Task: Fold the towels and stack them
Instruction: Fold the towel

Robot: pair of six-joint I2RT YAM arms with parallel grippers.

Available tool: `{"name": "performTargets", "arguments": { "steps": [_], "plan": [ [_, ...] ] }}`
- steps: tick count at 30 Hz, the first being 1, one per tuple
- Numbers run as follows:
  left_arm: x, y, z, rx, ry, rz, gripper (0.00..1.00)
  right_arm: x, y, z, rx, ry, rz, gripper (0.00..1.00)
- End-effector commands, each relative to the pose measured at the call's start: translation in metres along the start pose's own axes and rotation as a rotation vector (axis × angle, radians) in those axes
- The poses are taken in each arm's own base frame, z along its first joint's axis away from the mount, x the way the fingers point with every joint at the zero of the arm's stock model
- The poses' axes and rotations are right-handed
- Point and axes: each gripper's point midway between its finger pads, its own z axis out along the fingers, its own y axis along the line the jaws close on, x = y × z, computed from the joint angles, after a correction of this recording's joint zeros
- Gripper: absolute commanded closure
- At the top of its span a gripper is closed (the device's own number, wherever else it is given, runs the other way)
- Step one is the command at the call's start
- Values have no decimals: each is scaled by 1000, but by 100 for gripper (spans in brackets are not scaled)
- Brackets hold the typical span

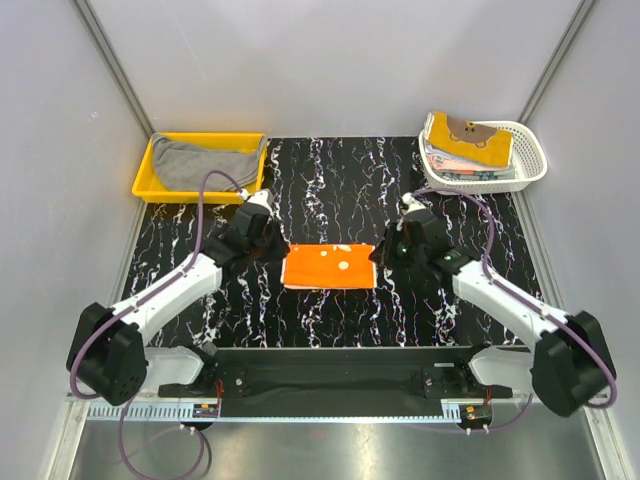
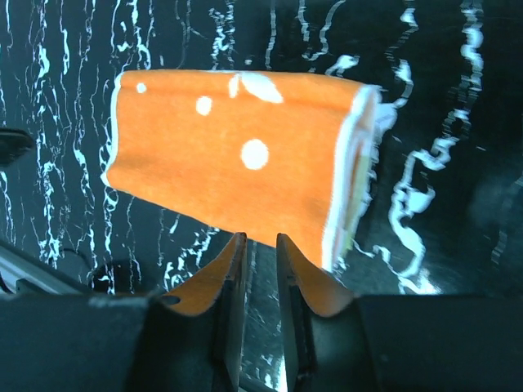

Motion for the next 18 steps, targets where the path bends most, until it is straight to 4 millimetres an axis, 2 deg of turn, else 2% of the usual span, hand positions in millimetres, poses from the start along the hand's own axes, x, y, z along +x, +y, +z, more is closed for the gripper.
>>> {"name": "performTargets", "arguments": {
  "steps": [1, 3, 4, 6, 11, 16, 18],
  "plan": [
    [11, -4, 14, 9, 55, 16, 86, 6, 22, 18, -33, 54, -4, 73],
    [29, 7, 26, -26, 104, -1, 90, 25, 22, 31, -54, 118, 23, 73],
    [34, 10, 29, -37, 113, -5, 92, 26, 23, 36, -68, 109, 31, 73],
    [55, 25, 39, -78, 163, -13, 94, 46, 8, 46, -37, 150, 60, 74],
    [84, 44, 54, -124, 218, -29, 99, 81, -24, 58, 42, 215, 84, 75],
    [87, 47, 53, -133, 223, -25, 99, 84, -28, 52, 58, 210, 93, 75],
    [80, 44, 51, -127, 210, -14, 98, 73, -24, 46, 58, 178, 88, 74]
  ]
}}
